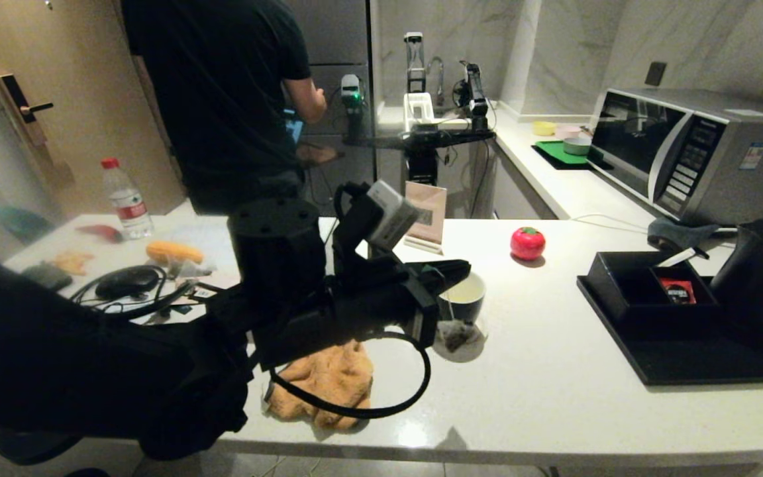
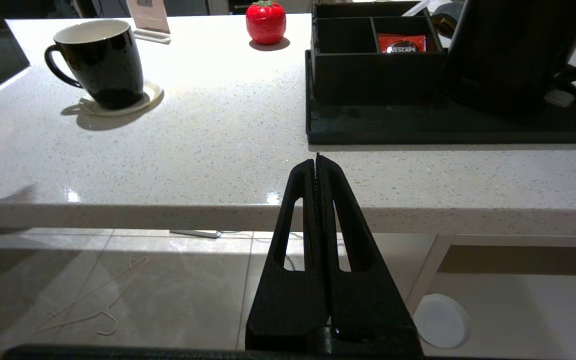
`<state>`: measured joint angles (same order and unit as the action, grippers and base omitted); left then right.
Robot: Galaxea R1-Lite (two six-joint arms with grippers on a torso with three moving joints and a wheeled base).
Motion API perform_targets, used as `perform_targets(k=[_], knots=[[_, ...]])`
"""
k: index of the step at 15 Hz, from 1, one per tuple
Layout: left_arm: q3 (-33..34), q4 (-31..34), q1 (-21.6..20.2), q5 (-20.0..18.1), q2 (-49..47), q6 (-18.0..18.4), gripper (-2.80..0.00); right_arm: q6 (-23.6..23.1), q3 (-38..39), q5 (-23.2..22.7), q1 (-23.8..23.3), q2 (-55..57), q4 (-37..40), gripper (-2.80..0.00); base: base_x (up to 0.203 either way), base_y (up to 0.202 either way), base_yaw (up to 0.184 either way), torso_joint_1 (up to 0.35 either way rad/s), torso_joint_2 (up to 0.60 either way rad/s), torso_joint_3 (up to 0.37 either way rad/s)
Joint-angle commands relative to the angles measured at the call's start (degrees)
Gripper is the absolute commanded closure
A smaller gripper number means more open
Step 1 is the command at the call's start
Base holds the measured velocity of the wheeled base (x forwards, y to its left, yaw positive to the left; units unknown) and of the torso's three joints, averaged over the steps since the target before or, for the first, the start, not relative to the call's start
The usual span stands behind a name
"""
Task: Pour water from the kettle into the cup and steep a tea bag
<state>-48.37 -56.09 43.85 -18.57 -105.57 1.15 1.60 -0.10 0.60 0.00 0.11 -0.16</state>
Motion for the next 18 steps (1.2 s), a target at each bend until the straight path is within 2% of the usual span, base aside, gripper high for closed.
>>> perform_targets(k=[1,15,18], knots=[[0.21,-0.34,0.01,-0.11,-0.16,0.08,0.0,0.07,0.1,0.02,0.0,-0.11,-0.02,0.0,0.0,0.0,0.0,0.0,0.0,0.0],[-0.76,-0.34,-0.34,0.06,0.56,0.23,0.0,0.07,0.1,0.02,0.0,-0.11,-0.02,0.0,0.0,0.0,0.0,0.0,0.0,0.0],[-0.39,-0.34,-0.34,2.49,1.6,0.26,0.0,0.07,0.1,0.02,0.0,-0.11,-0.02,0.0,0.0,0.0,0.0,0.0,0.0,0.0]])
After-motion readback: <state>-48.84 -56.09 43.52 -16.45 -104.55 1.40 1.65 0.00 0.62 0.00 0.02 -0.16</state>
